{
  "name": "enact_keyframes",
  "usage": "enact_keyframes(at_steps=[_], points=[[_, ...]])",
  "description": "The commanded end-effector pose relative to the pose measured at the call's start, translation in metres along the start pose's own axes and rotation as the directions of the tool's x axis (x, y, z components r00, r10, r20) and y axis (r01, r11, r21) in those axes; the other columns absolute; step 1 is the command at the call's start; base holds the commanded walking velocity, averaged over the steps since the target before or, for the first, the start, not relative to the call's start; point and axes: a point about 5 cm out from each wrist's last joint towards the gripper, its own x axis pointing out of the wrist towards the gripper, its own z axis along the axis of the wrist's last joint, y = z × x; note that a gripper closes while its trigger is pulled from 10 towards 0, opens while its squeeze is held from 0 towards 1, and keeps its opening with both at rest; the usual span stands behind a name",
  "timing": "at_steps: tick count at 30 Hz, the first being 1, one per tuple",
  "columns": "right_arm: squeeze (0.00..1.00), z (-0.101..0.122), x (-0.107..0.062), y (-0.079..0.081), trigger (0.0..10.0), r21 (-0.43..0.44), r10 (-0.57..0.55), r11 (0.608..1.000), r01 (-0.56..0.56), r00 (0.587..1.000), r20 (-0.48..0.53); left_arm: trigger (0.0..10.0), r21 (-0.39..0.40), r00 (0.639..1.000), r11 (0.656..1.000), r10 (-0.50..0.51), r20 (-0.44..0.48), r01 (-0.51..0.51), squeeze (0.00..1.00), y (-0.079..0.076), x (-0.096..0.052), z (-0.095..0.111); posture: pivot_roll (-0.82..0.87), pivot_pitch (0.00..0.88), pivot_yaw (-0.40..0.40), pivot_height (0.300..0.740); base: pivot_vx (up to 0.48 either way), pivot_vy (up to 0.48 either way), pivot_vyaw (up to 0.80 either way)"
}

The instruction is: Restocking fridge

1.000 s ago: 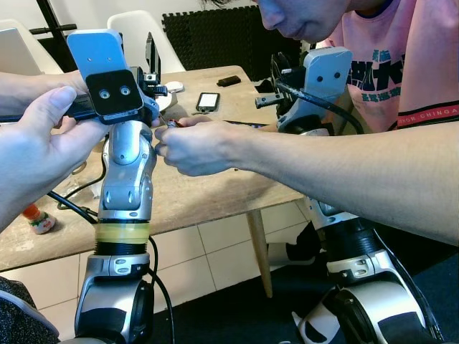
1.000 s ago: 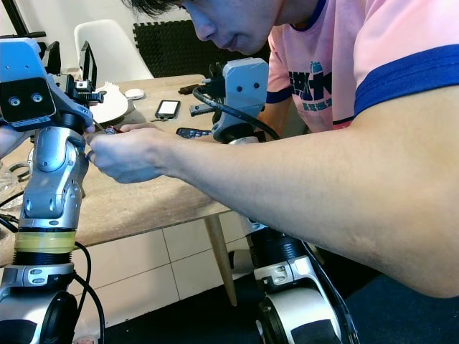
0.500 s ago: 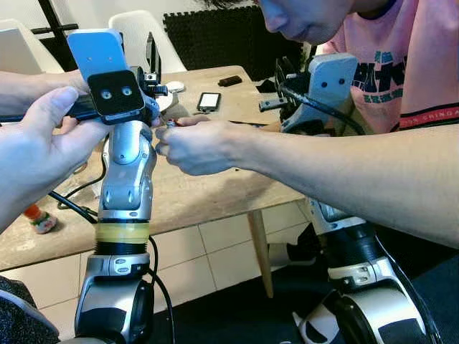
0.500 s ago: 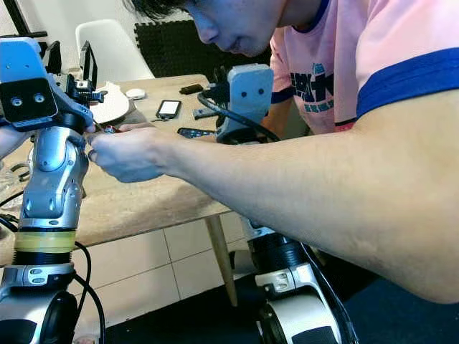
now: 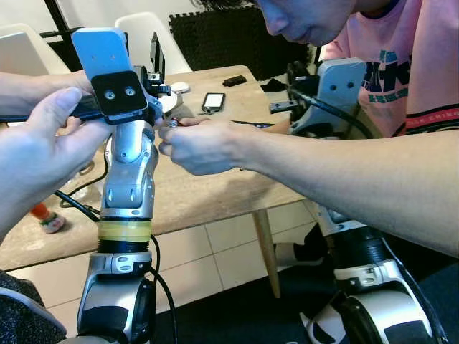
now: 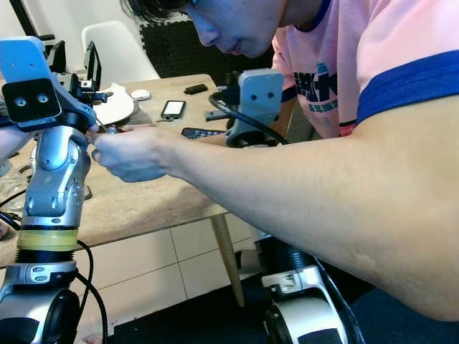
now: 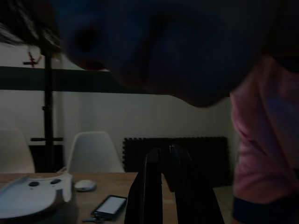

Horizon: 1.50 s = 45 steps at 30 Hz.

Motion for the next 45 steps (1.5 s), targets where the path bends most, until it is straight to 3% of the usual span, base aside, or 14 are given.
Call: enact_keyframes(at_steps=[1, 11, 19, 28, 37, 45], points=[[0.00, -0.005, -0.003, -0.004, 10.0, 0.000, -0.018, 1.000, 0.018, 1.000, -0.016, 10.0, 0.020, 0.999, 1.000, -0.021, -0.035, 0.022, 0.00, -0.002, 0.000, -0.006, 0.02, 0.000, 0.032, 0.740, 0.000, 0.000, 0.00], [0.00, -0.025, -0.011, -0.011, 10.0, -0.027, -0.043, 0.999, 0.041, 0.996, -0.080, 10.0, 0.014, 0.999, 0.999, -0.029, -0.044, 0.030, 0.00, -0.005, -0.002, -0.008, 0.02, 0.000, 0.036, 0.740, 0.000, 0.000, 0.00], [0.00, -0.053, -0.023, -0.010, 10.0, -0.031, -0.014, 0.999, 0.008, 0.984, -0.178, 10.0, 0.008, 0.999, 0.999, -0.030, -0.039, 0.031, 0.00, -0.007, -0.001, -0.007, 0.01, 0.000, 0.029, 0.740, 0.000, 0.000, 0.00], [0.00, -0.063, -0.026, -0.020, 10.0, -0.017, -0.048, 0.999, 0.045, 0.975, -0.219, 10.0, 0.004, 0.999, 1.000, -0.028, -0.037, 0.029, 0.00, -0.007, 0.000, -0.007, 0.02, 0.000, 0.023, 0.740, 0.000, 0.000, 0.00], [0.00, -0.096, -0.044, -0.039, 10.0, -0.043, -0.128, 0.992, 0.120, 0.925, -0.358, 10.0, 0.020, 0.999, 1.000, -0.015, -0.035, 0.015, 0.00, -0.001, -0.001, -0.007, 0.03, 0.000, 0.026, 0.740, 0.000, 0.000, 0.00], [0.00, -0.106, -0.052, -0.037, 10.0, -0.048, -0.122, 0.993, 0.112, 0.920, -0.372, 10.0, 0.025, 0.999, 1.000, -0.013, -0.034, 0.014, 0.00, 0.001, 0.000, -0.006, 0.03, 0.000, 0.030, 0.740, 0.000, 0.000, 0.00]])
